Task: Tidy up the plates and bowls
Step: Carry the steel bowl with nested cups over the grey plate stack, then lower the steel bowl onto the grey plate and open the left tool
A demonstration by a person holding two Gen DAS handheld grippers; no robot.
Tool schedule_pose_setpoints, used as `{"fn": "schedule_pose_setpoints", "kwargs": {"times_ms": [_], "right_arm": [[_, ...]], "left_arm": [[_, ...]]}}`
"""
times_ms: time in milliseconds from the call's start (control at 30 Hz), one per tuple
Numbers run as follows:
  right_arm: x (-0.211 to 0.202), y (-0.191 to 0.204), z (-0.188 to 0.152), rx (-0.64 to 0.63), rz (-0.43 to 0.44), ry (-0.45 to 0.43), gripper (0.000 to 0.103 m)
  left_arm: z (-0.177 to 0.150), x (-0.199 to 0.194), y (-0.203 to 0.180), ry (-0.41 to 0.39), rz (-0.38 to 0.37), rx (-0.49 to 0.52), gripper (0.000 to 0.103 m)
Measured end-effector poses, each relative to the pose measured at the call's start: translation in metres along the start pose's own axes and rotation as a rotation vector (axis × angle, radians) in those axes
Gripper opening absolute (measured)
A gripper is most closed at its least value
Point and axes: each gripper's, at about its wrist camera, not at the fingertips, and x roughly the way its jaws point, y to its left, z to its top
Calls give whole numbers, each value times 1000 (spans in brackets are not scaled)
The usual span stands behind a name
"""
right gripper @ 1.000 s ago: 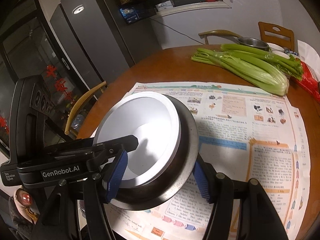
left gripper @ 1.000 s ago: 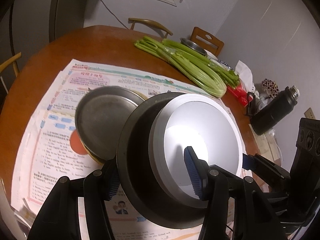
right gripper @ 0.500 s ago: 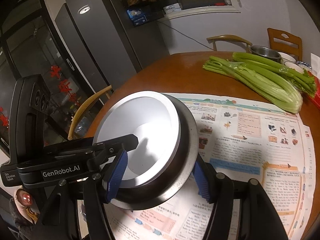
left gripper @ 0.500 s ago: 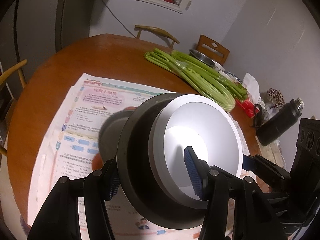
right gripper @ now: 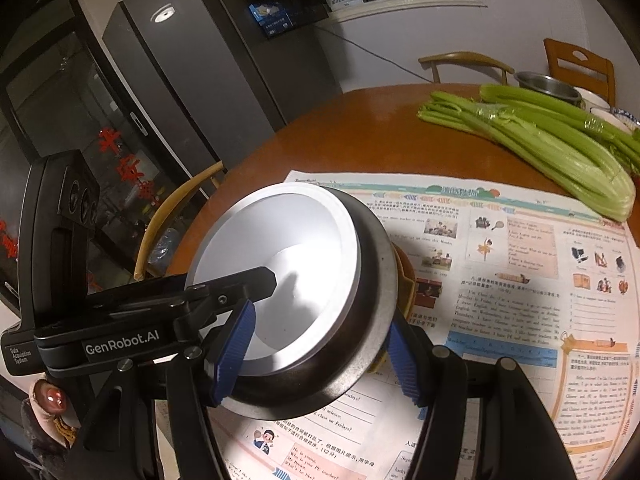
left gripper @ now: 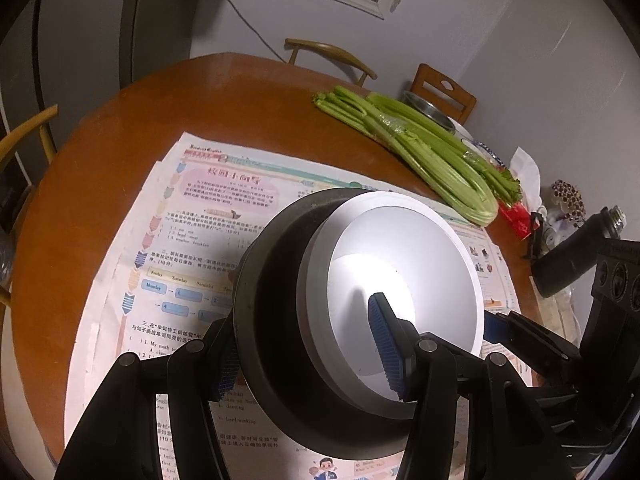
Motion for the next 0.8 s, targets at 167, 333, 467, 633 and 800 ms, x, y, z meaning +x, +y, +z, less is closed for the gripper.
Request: {"fn": "schedule_pose_setpoints", "kwargs": {"times_ms": [167, 333, 467, 633, 800], "right_arm": [[8, -3, -2, 13, -2, 10, 64], [12, -5, -3, 23, 4, 13, 64], [13, -5, -3, 24, 1, 16, 64], [17, -6, -3, 29, -4, 20, 64], [22, -10, -2, 44, -8, 25, 64]], "left_arm": [[0, 9, 3, 8, 1, 6, 59], [0, 13, 4, 6, 6, 12, 59], [0, 14, 5, 5, 4, 13, 58], [0, 17, 5, 7, 3, 15, 57], [0, 18, 5, 7, -1, 19, 57]]}}
